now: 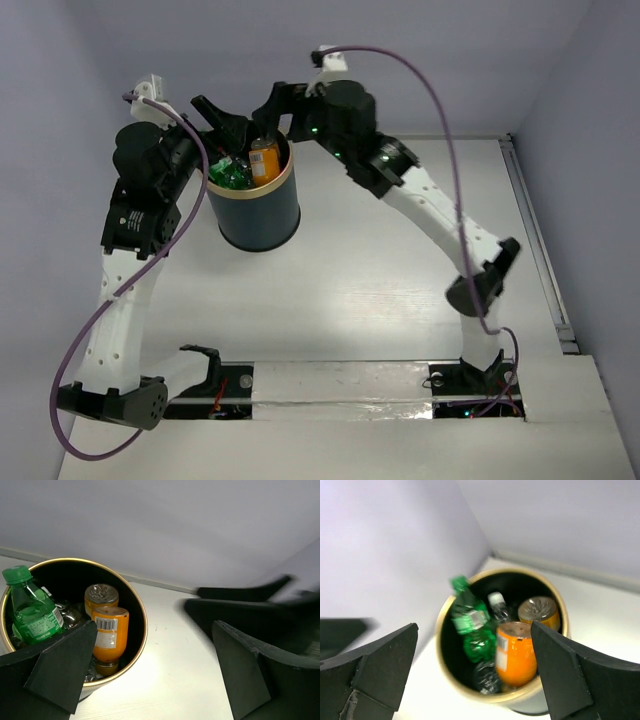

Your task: Put the plastic bottles in the bin

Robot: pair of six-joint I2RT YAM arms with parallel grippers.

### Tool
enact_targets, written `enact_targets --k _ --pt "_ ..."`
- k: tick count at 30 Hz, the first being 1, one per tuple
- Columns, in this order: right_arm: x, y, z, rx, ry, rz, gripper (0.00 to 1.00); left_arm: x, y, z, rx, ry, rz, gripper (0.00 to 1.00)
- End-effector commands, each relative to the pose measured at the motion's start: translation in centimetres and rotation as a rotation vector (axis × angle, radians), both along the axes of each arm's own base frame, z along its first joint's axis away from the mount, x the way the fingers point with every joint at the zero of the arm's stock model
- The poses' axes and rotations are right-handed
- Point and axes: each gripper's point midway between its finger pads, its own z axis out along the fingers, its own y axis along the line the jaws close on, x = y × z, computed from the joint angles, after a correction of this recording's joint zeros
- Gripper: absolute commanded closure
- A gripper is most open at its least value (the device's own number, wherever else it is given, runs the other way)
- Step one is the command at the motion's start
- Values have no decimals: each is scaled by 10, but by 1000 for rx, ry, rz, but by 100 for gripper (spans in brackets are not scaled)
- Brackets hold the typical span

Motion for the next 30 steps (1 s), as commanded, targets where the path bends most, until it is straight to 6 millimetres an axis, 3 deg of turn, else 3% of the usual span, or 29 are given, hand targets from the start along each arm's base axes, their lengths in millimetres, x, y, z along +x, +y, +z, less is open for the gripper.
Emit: enact_targets --k 1,2,3,4,5,6,7,8,9,11,12,13,14,15,17,19,23,30 --pt "-46 -53 101 176 -189 -20 1 -18 3 32 -51 -111 4 1" --pt "-52 -63 99 168 -198 -32 5 -19 2 31 -58 -109 1 1" --pt "-78 -97 129 218 -249 -49 34 -23 2 32 -71 -111 -1 1" --pt "-85 -115 134 245 -269 -88 58 -25 2 32 -77 -110 -1 1" --pt "-84 -120 92 181 -218 -109 78 -30 2 31 -83 -108 -4 1" --pt "-114 -161 118 244 -265 -139 100 -32 3 31 -91 -108 -4 1" --pt "-120 -183 113 253 -261 -195 100 -35 3 32 -104 -107 -5 1" --pt "-122 -192 76 202 -220 -220 100 -36 2 27 -110 -96 -6 1" --pt "-151 -233 92 262 -256 -253 100 -44 3 30 -120 -108 -10 1" --pt "-165 -272 65 248 -204 -354 96 -50 2 20 -130 -86 -20 1" --pt "-168 -285 37 215 -164 -389 82 -57 3 19 -133 -85 -20 1" --pt "-187 -322 27 235 -134 -461 73 -59 4 13 -131 -67 -16 1" --pt "-195 -336 16 236 -112 -488 61 -61 5 -1 -126 -19 -7 1" --pt "-201 -348 4 233 -87 -515 35 -67 7 -4 -131 -12 -5 1" --pt "-217 -374 -28 245 -13 -569 20 -71 4 -20 -142 24 -17 1" --pt "-223 -380 -51 243 27 -579 9 -82 1 -21 -177 12 -44 1" --pt "-231 -382 -69 290 69 -561 6 -90 -3 -34 -209 46 -64 1" --pt "-227 -370 -54 233 18 -509 4 -103 1 -51 -243 88 -46 1"
